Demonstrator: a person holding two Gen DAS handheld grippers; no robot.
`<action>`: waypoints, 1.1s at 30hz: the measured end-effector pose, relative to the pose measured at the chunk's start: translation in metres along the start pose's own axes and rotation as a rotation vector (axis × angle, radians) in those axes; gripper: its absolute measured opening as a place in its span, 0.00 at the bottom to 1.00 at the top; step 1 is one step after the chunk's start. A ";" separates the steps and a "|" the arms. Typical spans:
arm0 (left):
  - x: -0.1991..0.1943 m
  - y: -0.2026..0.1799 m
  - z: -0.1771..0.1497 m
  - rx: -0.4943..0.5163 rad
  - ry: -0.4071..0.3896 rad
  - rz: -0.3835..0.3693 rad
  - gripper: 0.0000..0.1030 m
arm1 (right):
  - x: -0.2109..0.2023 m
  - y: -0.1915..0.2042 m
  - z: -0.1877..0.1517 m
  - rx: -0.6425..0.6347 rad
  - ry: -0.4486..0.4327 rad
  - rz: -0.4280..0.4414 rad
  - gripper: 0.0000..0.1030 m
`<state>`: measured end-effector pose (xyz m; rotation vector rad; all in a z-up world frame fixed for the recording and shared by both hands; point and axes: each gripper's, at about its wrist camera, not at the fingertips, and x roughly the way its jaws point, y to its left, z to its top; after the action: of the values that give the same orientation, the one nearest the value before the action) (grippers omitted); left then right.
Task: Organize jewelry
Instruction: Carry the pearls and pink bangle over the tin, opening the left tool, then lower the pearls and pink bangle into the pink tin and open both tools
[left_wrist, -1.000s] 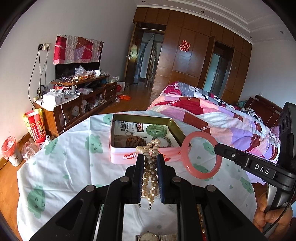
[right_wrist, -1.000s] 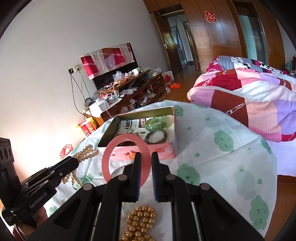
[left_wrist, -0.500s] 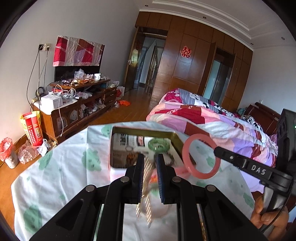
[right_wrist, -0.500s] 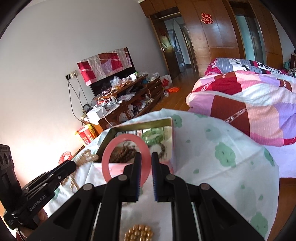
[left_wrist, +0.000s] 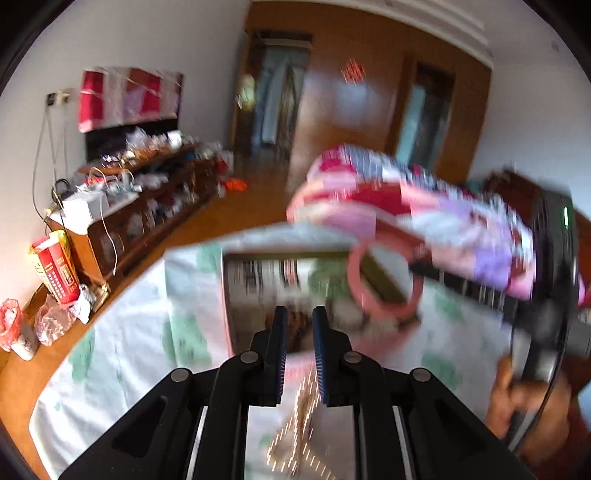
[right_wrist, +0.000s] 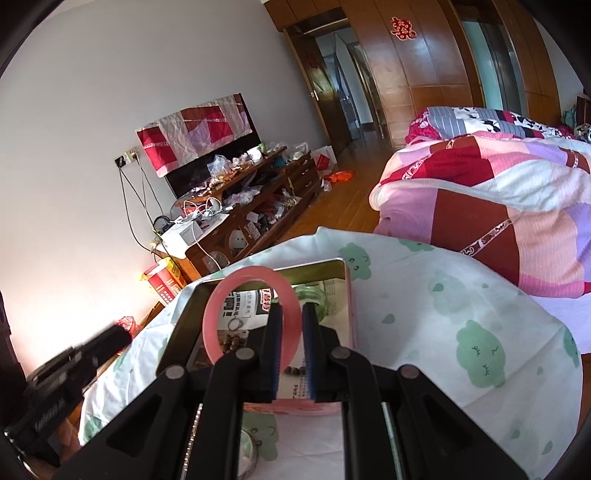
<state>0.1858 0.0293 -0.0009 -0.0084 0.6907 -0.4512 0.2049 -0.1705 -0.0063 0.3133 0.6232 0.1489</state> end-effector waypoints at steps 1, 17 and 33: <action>0.004 0.001 -0.009 0.004 0.050 0.006 0.14 | 0.001 0.000 -0.002 -0.002 0.003 0.003 0.13; 0.050 -0.017 -0.041 -0.025 0.233 0.015 0.13 | -0.004 -0.006 -0.005 0.027 0.007 0.031 0.13; -0.017 -0.004 0.035 -0.082 -0.147 -0.036 0.12 | 0.001 -0.008 0.011 0.047 -0.017 0.043 0.13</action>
<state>0.1938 0.0277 0.0372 -0.1307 0.5652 -0.4516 0.2126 -0.1802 -0.0014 0.3737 0.6039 0.1728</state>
